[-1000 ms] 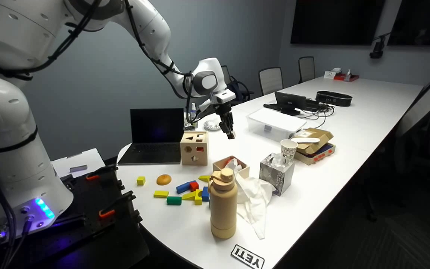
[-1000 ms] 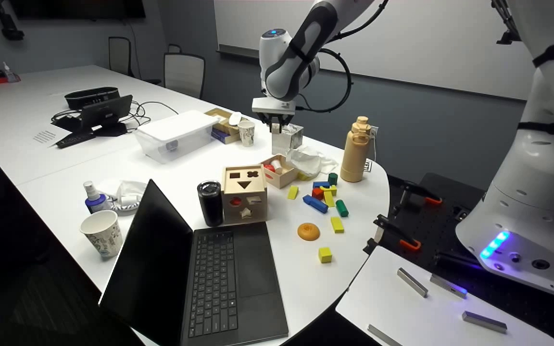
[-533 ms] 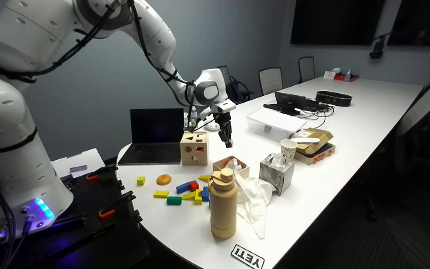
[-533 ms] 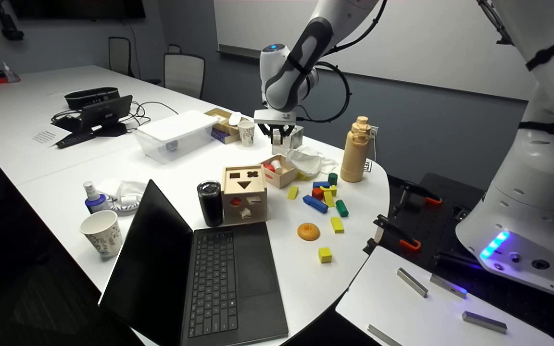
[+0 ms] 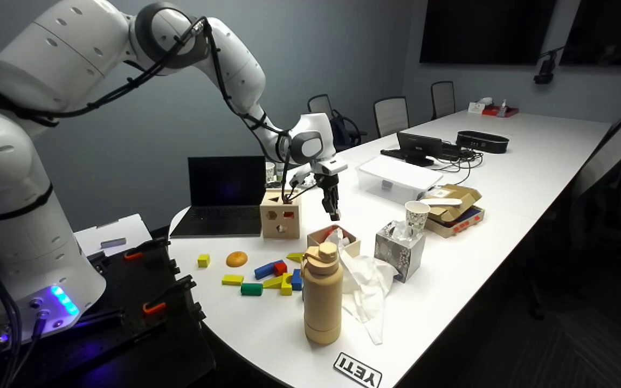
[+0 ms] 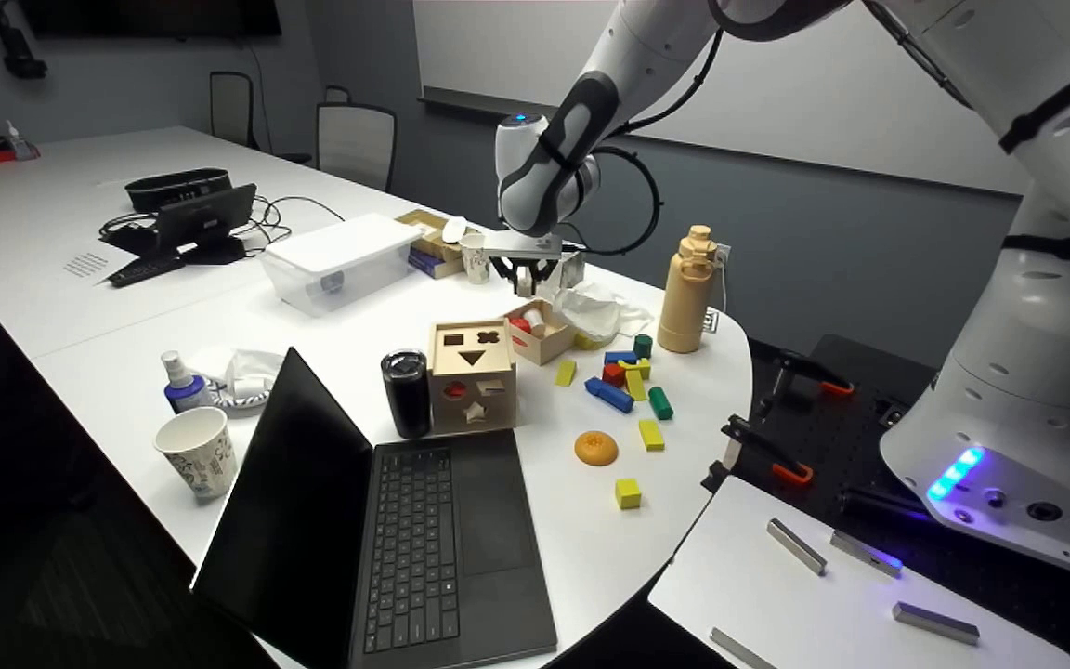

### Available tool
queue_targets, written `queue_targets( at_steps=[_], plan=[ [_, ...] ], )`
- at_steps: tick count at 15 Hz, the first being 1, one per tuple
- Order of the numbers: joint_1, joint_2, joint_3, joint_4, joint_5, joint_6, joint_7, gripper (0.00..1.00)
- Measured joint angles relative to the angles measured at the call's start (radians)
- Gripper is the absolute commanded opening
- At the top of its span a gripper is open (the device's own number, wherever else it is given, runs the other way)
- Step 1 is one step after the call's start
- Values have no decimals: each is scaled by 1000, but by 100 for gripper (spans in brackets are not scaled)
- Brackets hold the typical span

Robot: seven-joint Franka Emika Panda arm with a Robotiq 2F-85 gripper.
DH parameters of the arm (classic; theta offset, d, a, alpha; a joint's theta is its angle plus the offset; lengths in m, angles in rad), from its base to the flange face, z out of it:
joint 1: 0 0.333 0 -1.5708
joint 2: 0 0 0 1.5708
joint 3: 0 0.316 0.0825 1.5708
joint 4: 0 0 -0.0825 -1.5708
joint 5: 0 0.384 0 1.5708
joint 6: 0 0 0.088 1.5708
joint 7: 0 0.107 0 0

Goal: Put one block inside the wooden box on the right.

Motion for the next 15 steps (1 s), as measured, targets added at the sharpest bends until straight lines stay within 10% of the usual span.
queue_targets(
  at_steps=[3, 4, 11, 15],
  plan=[
    [-24, 43, 28, 34, 52, -3, -35, 9],
    [-31, 53, 35, 40, 68, -3, -45, 59],
    [-49, 82, 37, 61, 125, -13, -50, 100],
    [-48, 79, 33, 80, 125, -13, -50, 100]
  ],
)
